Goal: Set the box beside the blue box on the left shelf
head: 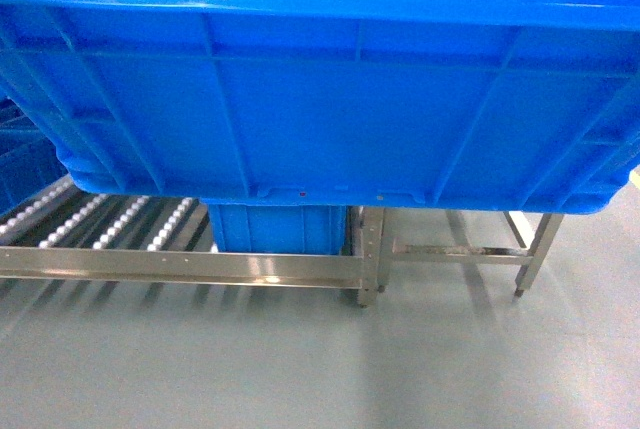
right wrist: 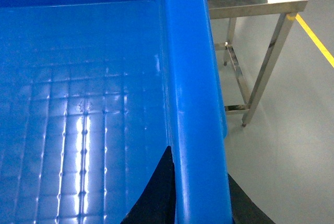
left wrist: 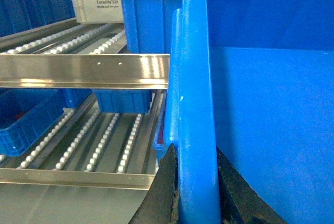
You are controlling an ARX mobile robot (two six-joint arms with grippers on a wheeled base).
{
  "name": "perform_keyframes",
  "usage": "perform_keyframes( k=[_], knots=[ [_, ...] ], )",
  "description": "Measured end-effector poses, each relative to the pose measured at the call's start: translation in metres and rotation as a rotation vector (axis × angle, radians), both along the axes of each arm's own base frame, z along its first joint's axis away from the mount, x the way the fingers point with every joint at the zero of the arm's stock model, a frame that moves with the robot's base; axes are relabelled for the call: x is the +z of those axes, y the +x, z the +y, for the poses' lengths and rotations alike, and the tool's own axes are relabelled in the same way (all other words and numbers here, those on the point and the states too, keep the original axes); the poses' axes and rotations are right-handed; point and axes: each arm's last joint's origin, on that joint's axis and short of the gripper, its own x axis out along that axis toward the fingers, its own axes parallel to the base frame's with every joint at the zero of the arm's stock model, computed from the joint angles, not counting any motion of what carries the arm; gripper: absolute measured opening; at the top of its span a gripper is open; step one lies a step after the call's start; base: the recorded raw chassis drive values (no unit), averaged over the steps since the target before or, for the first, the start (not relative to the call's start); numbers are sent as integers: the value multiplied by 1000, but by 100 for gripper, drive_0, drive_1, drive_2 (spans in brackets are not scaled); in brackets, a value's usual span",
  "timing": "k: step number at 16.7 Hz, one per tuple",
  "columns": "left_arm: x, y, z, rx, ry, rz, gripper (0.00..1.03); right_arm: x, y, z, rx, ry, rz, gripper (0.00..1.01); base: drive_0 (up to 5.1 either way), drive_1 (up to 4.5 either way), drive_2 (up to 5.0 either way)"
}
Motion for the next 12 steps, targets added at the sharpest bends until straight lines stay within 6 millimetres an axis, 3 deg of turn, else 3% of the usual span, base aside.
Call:
perform_keyframes(
  k=[12],
  knots=[
    [0,0,0,0,0,-2,9,0,0,0,0,0,-2,10,-505,240,240]
  ],
)
